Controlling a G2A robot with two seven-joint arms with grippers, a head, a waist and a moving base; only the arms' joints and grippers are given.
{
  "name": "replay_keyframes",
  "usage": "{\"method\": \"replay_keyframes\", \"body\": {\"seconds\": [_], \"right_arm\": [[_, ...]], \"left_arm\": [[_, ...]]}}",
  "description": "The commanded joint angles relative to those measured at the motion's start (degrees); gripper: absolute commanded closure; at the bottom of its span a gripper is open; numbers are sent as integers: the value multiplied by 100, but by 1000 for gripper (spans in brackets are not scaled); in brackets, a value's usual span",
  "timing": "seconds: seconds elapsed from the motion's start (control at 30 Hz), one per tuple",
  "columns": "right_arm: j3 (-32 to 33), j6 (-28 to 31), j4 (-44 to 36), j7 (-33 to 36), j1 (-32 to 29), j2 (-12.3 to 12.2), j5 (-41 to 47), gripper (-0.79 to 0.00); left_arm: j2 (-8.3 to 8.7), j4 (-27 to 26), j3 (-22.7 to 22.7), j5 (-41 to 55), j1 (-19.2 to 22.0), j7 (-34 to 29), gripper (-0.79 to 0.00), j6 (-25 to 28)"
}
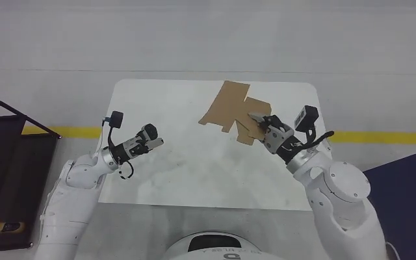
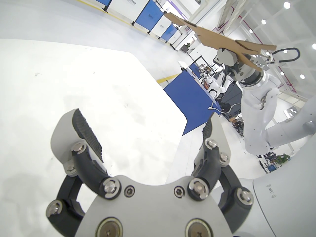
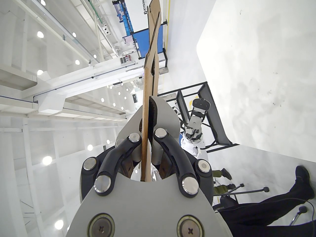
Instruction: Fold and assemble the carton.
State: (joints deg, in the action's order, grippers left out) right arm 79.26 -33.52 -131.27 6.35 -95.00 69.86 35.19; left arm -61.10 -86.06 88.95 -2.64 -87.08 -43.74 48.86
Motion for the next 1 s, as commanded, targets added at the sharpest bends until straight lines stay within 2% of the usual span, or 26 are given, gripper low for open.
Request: {"method": "replay_keyframes", "body": {"seconds": [0.0,0.07,0.17,0.23,0.27,0.33,0.43,0.6,0.67,0.8,0.97], "right_arm": [[-35,1471,388,388,-196,27,274,0],[-68,2542,649,1160,-274,1,-210,0],[-109,4672,1079,2074,-459,18,-253,0],[-141,5785,1316,2433,-539,41,-38,0],[-138,6140,1417,2568,-559,45,-47,0],[-88,6442,1532,2652,-559,43,-254,0],[45,6461,1448,2326,-511,45,-860,0],[203,6111,1187,1661,-427,55,-1879,0],[303,5819,1157,1412,-388,53,-2408,0],[401,4697,845,708,-355,55,-3981,0],[206,4265,575,331,-336,78,-4678,0]], "left_arm": [[0,0,0,0,0,0,-785,0],[0,0,0,0,0,0,-785,0],[0,0,0,0,0,0,-785,0],[0,0,0,0,0,0,-785,0],[0,0,0,0,0,0,-785,0],[0,0,0,0,0,0,-785,0],[0,0,0,0,0,0,-785,0],[0,0,0,0,0,0,-785,0],[0,0,0,0,0,0,-785,0],[0,0,0,0,0,0,-785,0],[0,0,0,0,0,0,-785,0]]}}
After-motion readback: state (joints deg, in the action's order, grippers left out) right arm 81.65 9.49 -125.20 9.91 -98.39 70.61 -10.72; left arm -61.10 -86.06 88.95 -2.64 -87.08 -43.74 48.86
